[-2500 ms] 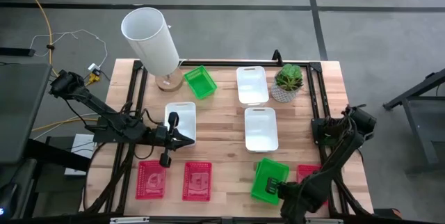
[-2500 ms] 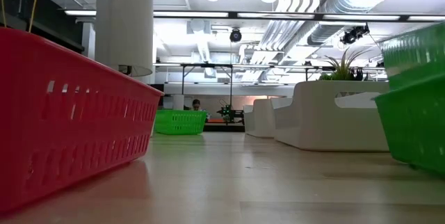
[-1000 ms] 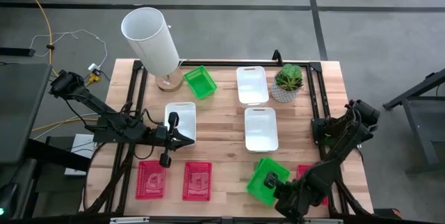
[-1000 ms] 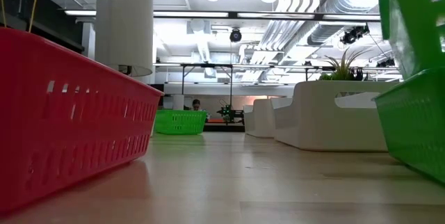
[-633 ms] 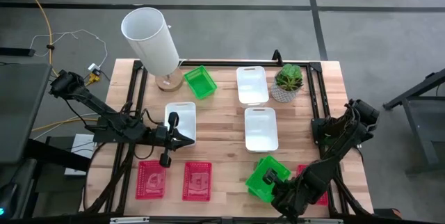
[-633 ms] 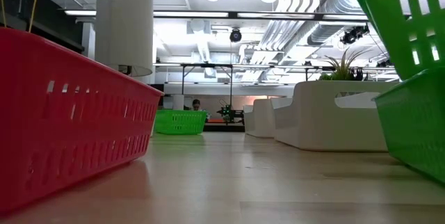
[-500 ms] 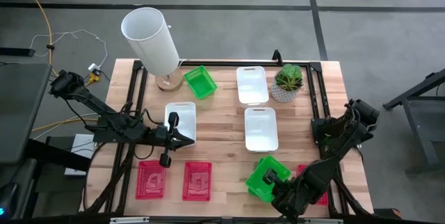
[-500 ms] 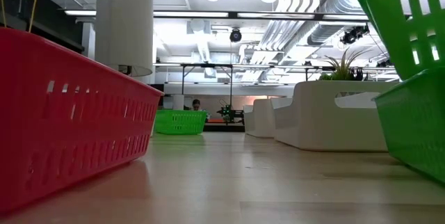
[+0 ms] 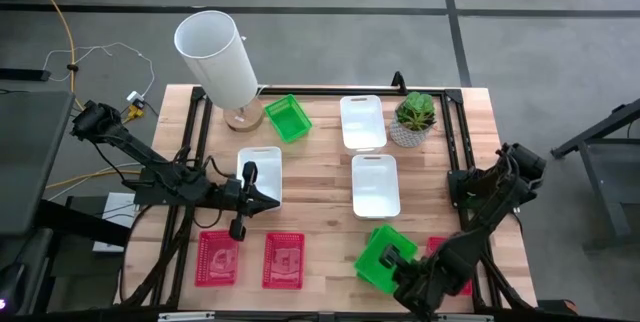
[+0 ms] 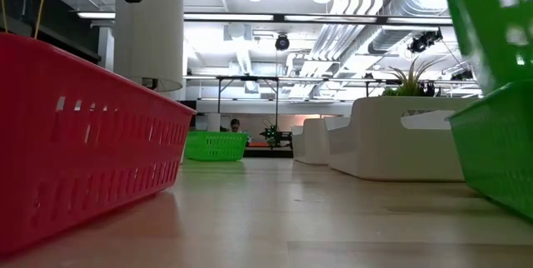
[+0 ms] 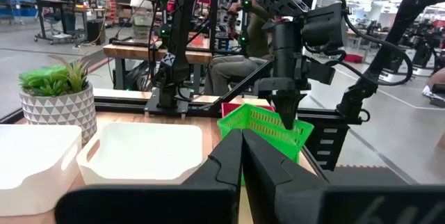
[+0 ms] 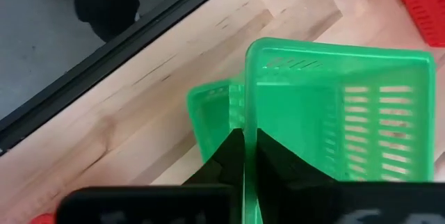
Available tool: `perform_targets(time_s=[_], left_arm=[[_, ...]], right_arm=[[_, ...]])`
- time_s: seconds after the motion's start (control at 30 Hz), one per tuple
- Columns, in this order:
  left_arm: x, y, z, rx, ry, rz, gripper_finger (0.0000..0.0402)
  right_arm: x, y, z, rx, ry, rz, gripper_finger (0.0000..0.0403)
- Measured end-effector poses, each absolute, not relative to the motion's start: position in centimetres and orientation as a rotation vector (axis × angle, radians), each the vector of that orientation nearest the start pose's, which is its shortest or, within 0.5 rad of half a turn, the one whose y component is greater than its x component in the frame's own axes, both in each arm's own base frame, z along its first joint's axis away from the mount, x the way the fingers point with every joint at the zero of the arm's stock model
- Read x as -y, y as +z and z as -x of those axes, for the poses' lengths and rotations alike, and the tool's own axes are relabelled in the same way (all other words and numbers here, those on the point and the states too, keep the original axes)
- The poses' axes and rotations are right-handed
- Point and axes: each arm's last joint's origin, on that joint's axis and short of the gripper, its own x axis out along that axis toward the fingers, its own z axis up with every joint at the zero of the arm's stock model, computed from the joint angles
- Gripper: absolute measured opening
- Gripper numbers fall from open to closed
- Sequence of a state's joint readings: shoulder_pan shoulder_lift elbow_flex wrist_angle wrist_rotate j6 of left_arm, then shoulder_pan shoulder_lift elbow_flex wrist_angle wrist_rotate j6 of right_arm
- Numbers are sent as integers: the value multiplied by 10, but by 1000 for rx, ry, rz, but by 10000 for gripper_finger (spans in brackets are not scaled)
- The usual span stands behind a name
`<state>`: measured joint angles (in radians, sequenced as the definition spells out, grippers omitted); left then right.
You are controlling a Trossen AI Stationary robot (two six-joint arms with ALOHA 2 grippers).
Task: Stack baskets by color
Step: Stack the middle right green bin on the bottom green bin
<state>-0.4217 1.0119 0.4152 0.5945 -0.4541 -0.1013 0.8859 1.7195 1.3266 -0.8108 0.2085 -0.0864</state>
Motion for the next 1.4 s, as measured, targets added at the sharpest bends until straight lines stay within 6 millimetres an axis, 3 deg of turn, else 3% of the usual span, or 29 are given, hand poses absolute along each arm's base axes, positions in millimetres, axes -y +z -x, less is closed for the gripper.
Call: perform_targets(time_s=[0.37, 0.67, 0.83, 1.03, 1.2, 1.3, 1.4], left_arm=[[74, 239, -197, 0, 36, 104, 0], [74, 239, -197, 0, 35, 101, 0], [74, 239, -197, 0, 35, 101, 0], [74, 237, -197, -18, 36, 92, 0], [74, 236, -197, -28, 36, 88, 0], [74, 236, -197, -27, 37, 95, 0], [75, 236, -197, -27, 28, 136, 0]], right_arm=[[-260, 237, -223, -999, 678, 799, 138], [-255, 236, -218, -1055, 665, 852, 148], [-257, 249, -214, -1018, 629, 869, 148], [-253, 268, -204, -1059, 552, 773, 114], [-254, 281, -186, -1115, 420, 660, 33], [-257, 276, -178, -1144, 310, 505, 8], [-259, 252, -170, -1145, 201, 392, 10]])
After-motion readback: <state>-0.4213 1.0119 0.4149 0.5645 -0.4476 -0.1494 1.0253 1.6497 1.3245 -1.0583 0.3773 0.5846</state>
